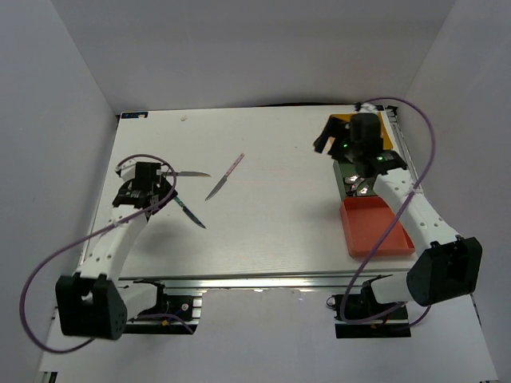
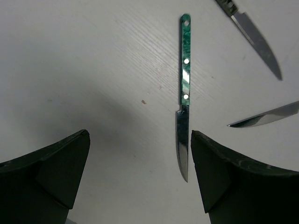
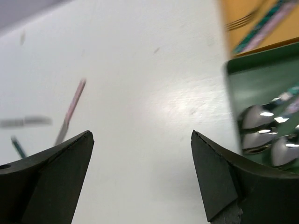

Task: Sort the eating utensils into containers

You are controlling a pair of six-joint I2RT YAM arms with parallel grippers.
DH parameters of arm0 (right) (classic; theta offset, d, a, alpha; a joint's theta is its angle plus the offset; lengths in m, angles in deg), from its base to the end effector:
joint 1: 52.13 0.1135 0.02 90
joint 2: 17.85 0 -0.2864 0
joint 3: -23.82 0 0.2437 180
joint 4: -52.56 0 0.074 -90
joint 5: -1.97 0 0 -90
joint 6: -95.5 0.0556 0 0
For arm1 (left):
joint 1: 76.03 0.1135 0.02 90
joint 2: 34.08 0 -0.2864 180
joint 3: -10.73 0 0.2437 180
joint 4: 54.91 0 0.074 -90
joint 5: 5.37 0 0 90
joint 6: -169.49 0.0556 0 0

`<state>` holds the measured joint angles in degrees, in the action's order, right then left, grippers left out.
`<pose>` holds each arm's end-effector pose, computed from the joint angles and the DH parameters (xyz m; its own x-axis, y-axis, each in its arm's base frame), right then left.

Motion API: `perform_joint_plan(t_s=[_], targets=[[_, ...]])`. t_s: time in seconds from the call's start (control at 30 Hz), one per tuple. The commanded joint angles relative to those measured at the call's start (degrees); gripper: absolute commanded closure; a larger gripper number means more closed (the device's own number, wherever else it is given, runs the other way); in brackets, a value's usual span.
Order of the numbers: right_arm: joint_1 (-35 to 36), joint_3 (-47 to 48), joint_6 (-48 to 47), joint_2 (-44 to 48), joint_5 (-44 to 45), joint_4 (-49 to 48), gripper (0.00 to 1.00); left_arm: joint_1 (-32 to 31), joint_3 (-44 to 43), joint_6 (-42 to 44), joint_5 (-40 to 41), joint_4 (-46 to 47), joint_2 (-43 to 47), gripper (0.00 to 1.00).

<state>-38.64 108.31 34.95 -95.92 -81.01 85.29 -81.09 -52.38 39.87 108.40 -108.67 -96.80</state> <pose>0.3116 0.0678 0.3637 -0.4368 0.3970 -0.8072 0.1031 0.9135 0.3936 0.2081 0.0041 0.2695 -0.5145 -0.5403 -0.6659 -0.6321 0.7637 -0.1313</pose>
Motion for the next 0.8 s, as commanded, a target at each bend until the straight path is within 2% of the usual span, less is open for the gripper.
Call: perform_joint_plan(t_s=[0.0,0.1,0.17,0.3,0.43,0.57,0.63,0.77], targets=[[10.21,-0.44,-10.28,-0.08,-1.4,10.43,0.11,-0.65,-1.59,-6.61,-2.33,1.97,-5.03,0.02],[16.72,-6.66,-10.38,1.76,-0.08,9.74,0.11,-0.92,-2.55,-7.32,-2.85,4.7,-11.09,0.02],[19.88,-10.37,-8.98,3.0,-1.39,8.07,0.11,-0.83,-4.65,-7.23,-3.03,5.4,-16.26,0.07],[24.2,-18.02,-7.48,5.2,-2.72,4.46,0.11,-0.83,-7.56,-7.14,-2.68,7.25,-24.36,0.14],[26.4,-20.83,-7.3,6.08,-2.81,3.41,0.11,-0.83,-12.83,-6.35,-2.33,5.94,-33.59,0.18],[26.93,-22.51,-7.92,6.96,-2.29,3.32,0.11,-0.74,-17.14,-6.44,-0.49,3.57,-40.1,0.32],[26.93,-22.6,-8.36,7.05,-1.58,3.75,0.11,-0.57,-17.85,-6.61,-0.83,3.82,-42.3,0.33],[26.93,-23.21,-8.71,8.1,-2.01,3.67,0.11,-0.3,-17.59,-6.88,-3.28,4.17,-45.12,0.58]])
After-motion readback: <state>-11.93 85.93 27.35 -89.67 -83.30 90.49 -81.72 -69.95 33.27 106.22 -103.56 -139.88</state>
